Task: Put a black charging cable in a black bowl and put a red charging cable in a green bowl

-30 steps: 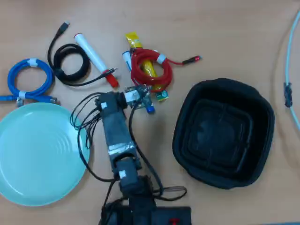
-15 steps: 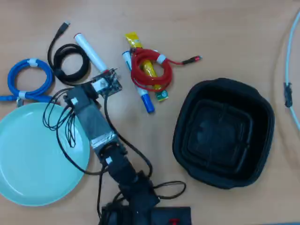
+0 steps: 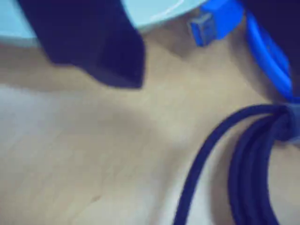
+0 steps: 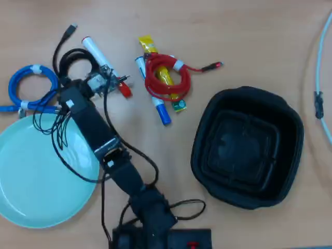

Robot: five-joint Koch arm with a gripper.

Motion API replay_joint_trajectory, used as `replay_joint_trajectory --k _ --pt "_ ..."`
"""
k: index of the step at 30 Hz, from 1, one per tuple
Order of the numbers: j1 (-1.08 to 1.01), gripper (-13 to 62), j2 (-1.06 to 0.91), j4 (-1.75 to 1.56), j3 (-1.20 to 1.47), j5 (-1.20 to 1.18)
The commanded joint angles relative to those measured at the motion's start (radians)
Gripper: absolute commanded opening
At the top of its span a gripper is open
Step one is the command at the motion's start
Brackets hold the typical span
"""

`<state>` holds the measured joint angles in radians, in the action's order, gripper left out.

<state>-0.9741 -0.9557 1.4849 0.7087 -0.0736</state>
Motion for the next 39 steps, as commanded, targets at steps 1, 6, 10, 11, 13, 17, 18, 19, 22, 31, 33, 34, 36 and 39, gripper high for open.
replay_joint_trajectory --k 1,6,10,11,13,17,18,19,22,31,33,34,36,39 --pt "0.006 34.5 0.029 0.002 -0.130 -0.021" --pt "0.003 34.3 0.146 0.002 -0.290 -0.060" --pt "-0.003 34.3 0.199 0.003 -0.376 -0.095" --pt "-0.006 34.3 0.207 0.003 -0.374 -0.095" --pt "-0.020 33.5 0.209 0.018 -0.367 -0.092" --pt "-0.095 33.4 0.207 0.120 -0.354 -0.087" --pt "-0.101 33.4 0.207 0.130 -0.354 -0.087" --pt "-0.101 33.4 0.206 0.132 -0.362 -0.086" --pt "-0.104 33.4 0.206 0.129 -0.370 -0.072" --pt "-0.086 33.4 0.210 0.101 -0.368 -0.017" --pt "-0.071 33.4 0.239 0.081 -0.371 -0.014" --pt "-0.057 33.4 0.252 0.063 -0.371 -0.015" --pt "-0.038 33.4 0.258 0.018 -0.370 -0.018" --pt "0.002 33.7 0.261 -0.031 -0.370 -0.029"
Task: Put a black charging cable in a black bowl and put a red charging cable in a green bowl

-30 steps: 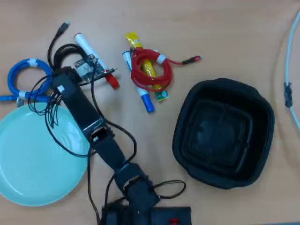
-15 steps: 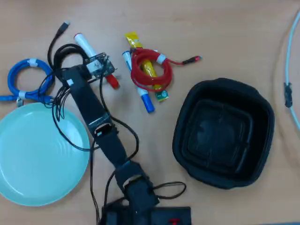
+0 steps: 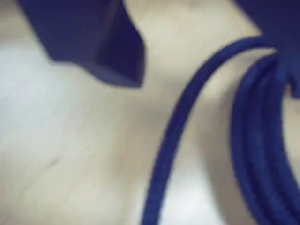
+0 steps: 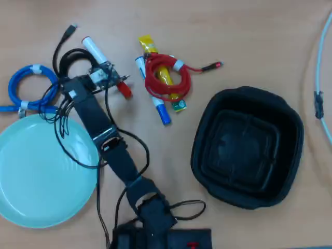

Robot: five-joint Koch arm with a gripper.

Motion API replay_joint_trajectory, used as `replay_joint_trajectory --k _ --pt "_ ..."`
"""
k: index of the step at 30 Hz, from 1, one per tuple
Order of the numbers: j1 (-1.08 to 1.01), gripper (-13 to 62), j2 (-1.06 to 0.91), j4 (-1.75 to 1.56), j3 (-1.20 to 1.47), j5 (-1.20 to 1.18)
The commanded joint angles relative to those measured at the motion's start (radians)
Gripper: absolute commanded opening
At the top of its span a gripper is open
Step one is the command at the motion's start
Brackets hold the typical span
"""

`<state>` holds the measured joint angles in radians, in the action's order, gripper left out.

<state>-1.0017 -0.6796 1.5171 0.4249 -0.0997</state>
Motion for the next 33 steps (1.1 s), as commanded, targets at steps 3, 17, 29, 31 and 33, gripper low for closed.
replay_joint_trajectory --k 3,17,29,31,33 --pt "0.038 34.4 -0.015 -0.064 -0.086 -0.048" --pt "0.051 33.4 0.011 -0.235 -0.092 -0.110" --pt "0.002 33.4 0.087 -0.319 -0.087 -0.210" --pt "-0.005 33.3 0.089 -0.319 -0.087 -0.209" --pt "-0.009 33.2 0.087 -0.318 -0.086 -0.204"
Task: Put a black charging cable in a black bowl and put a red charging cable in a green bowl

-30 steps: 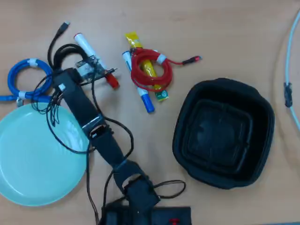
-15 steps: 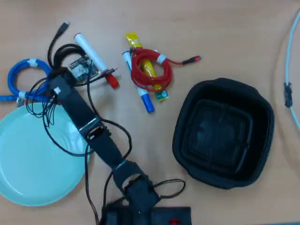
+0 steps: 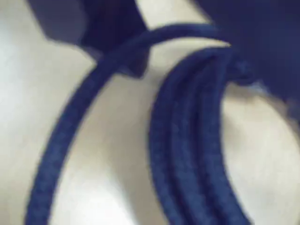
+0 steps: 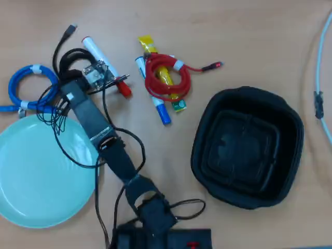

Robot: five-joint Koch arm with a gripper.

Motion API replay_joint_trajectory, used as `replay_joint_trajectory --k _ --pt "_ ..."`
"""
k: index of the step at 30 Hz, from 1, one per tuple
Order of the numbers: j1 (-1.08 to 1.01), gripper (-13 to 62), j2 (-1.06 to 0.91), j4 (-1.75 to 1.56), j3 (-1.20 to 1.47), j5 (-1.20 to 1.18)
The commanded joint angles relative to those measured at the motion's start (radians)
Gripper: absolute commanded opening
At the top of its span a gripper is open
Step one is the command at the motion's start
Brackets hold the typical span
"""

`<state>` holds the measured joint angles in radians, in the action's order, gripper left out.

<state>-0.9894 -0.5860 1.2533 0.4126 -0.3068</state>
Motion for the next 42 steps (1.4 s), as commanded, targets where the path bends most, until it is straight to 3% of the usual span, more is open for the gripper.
replay_joint_trajectory --k 1,5,7,9,13,14,16,29,34,42 --pt "-0.023 33.2 -0.006 -0.051 -0.074 0.006" --pt "-0.028 32.5 -0.014 -0.029 -0.080 0.031" --pt "-0.028 28.5 -0.011 -0.021 -0.080 0.061" --pt "-0.028 19.8 -0.006 -0.014 -0.078 0.084" --pt "-0.028 -7.7 -0.005 -0.014 -0.074 0.089" --pt "-0.026 -9.9 -0.003 -0.014 -0.074 0.089" --pt "-0.023 -5.4 0.000 -0.003 -0.077 0.087" --pt "-0.028 -6.9 -0.029 0.255 -0.081 0.049" --pt "-0.044 -6.9 -0.267 0.489 -0.058 0.041" --pt "-0.072 -6.9 -0.442 0.641 -0.041 0.043"
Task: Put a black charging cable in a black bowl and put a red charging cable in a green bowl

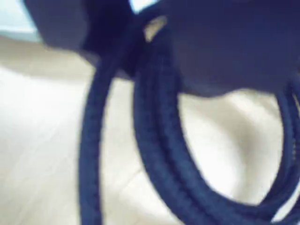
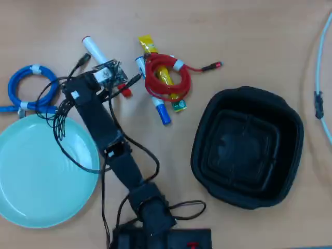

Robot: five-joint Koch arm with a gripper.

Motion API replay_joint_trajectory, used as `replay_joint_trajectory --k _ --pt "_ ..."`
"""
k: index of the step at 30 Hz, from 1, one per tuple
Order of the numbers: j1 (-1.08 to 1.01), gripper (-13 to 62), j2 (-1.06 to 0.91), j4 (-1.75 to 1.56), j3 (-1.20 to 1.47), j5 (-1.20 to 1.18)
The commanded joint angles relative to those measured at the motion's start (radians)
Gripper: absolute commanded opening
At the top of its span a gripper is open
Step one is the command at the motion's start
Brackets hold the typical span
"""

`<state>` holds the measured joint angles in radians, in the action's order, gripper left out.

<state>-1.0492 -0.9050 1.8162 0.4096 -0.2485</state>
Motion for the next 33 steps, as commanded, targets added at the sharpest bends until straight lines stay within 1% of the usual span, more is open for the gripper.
replay_joint_trajectory --k 1,10,16,23,26,30,33 --pt "-0.012 -6.9 -0.144 0.080 -0.026 -0.015" --pt "-0.021 -6.9 -0.371 0.078 0.092 -0.015" --pt "-0.092 -7.1 -0.551 0.078 0.130 -0.014" --pt "-0.463 -7.0 -0.699 0.077 0.307 -0.014" --pt "-0.575 -7.0 -0.752 0.074 0.357 -0.014" --pt "-0.712 -7.1 -0.801 0.072 0.365 -0.015" --pt "-0.859 -7.0 -0.807 0.069 0.365 -0.017"
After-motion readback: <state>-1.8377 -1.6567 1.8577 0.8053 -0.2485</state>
